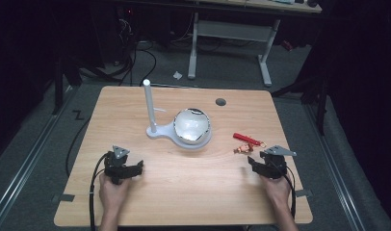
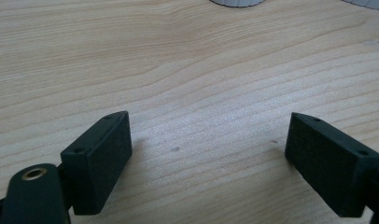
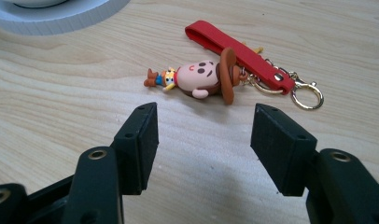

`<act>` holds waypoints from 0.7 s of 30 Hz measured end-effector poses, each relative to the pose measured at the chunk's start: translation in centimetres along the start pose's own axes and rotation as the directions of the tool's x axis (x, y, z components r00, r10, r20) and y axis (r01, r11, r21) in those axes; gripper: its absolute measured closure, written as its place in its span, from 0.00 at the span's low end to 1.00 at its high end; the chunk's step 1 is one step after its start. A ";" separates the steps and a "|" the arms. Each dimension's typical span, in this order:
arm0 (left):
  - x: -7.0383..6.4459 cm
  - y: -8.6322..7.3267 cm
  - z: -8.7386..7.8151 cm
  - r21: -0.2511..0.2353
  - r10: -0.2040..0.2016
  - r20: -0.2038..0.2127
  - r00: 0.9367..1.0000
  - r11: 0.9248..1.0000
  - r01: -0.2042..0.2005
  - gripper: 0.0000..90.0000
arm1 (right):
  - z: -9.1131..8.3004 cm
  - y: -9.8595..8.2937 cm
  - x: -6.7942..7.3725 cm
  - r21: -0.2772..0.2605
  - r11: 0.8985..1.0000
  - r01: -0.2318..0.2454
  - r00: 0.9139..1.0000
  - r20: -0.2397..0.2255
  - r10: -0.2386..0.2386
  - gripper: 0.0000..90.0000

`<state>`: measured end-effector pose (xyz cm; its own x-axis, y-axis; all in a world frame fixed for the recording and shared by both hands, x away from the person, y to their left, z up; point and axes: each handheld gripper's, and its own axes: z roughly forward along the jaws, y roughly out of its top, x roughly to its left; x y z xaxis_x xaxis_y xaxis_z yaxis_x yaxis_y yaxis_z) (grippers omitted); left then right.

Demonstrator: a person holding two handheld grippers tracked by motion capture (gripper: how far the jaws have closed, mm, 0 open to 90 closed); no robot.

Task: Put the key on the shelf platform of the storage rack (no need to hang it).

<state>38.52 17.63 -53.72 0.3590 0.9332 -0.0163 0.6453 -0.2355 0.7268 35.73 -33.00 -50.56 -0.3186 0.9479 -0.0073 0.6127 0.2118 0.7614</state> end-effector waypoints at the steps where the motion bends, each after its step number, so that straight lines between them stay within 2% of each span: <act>1: 0.0 0.0 0.0 0.000 0.000 0.000 1.000 1.000 0.000 0.17 | 0.0 0.1 0.0 -0.002 1.000 -0.001 1.000 0.002 0.001 0.48; 13: 0.0 0.0 0.0 0.000 0.000 0.000 1.000 1.000 0.000 0.17 | 0.9 1.7 -0.4 -0.019 1.000 -0.010 1.000 0.001 0.010 0.60; 21: 0.0 0.0 0.0 0.000 0.000 0.000 1.000 1.000 0.000 0.17 | 2.0 2.9 -0.6 -0.006 1.000 -0.005 1.000 0.007 0.005 0.68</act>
<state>38.52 17.63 -53.72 0.3591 0.9331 -0.0160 0.6453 -0.2359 0.7266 39.18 -32.51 -49.63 -0.3107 0.9505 -0.0076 0.6101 0.2056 0.7652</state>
